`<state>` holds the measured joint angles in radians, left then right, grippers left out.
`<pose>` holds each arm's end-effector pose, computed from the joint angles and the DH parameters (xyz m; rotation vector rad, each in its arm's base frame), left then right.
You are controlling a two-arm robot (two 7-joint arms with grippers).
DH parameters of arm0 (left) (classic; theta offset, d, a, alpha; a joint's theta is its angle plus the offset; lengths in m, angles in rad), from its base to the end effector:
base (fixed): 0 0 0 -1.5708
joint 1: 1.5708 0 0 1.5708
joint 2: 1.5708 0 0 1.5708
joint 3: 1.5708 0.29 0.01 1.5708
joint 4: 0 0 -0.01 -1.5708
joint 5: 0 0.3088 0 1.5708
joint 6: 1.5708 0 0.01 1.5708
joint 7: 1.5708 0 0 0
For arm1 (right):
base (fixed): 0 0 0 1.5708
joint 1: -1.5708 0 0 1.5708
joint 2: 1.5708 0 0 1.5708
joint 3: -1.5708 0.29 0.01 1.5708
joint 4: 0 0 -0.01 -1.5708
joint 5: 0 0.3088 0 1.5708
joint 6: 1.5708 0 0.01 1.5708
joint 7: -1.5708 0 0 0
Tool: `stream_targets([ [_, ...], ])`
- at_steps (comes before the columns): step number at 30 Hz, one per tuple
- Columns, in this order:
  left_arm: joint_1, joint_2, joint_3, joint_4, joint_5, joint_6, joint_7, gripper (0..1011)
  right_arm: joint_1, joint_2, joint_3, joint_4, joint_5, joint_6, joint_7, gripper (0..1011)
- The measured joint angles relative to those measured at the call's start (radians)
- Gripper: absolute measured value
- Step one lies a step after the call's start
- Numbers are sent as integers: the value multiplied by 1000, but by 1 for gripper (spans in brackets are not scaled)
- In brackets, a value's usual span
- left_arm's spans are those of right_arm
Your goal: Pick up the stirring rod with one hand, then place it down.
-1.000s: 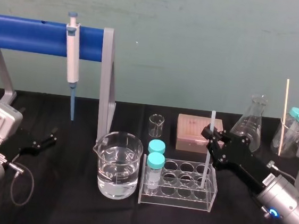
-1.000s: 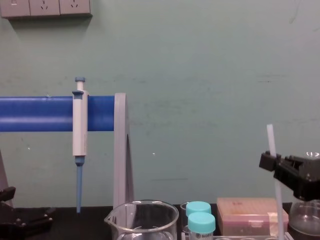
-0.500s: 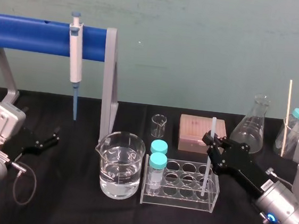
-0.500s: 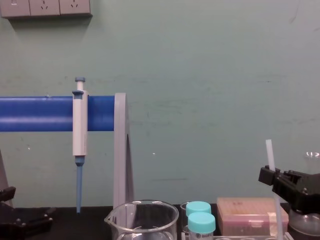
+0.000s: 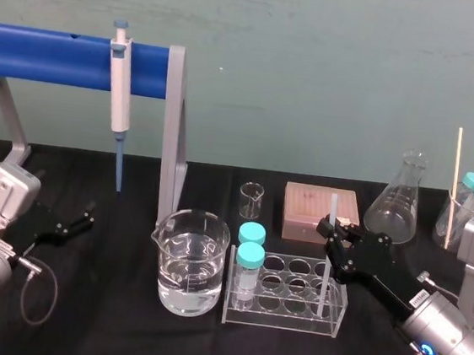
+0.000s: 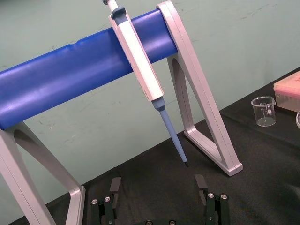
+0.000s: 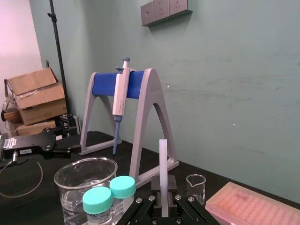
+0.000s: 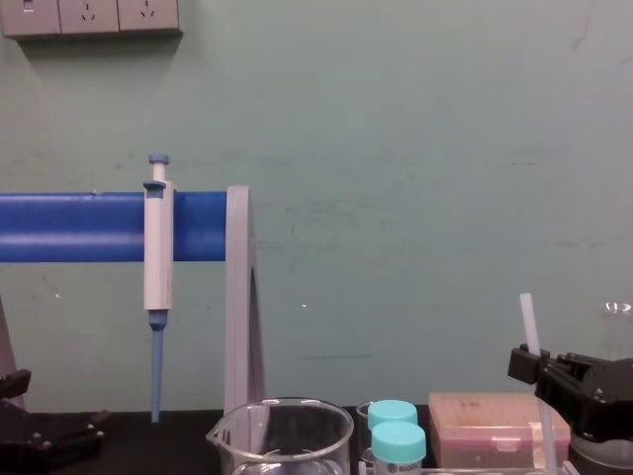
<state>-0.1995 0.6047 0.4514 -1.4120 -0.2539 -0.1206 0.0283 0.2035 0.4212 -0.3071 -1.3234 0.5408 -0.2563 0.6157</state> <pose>0.3581 0.0827 -0.3023 0.3044 -0.2851 1.2479 0.3733 -0.0673 -0.3124 0.1233 -0.0512 -0.7993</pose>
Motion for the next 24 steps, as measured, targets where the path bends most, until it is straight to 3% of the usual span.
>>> stream_targets([
  [17, 0, 0, 0, 0, 0, 0, 0, 1000, -1, 2, -2, -1, -7, 2, -2, 73],
  [24, 0, 0, 0, 0, 0, 0, 0, 1000, -1, 2, -2, -1, -6, 2, -2, 293],
])
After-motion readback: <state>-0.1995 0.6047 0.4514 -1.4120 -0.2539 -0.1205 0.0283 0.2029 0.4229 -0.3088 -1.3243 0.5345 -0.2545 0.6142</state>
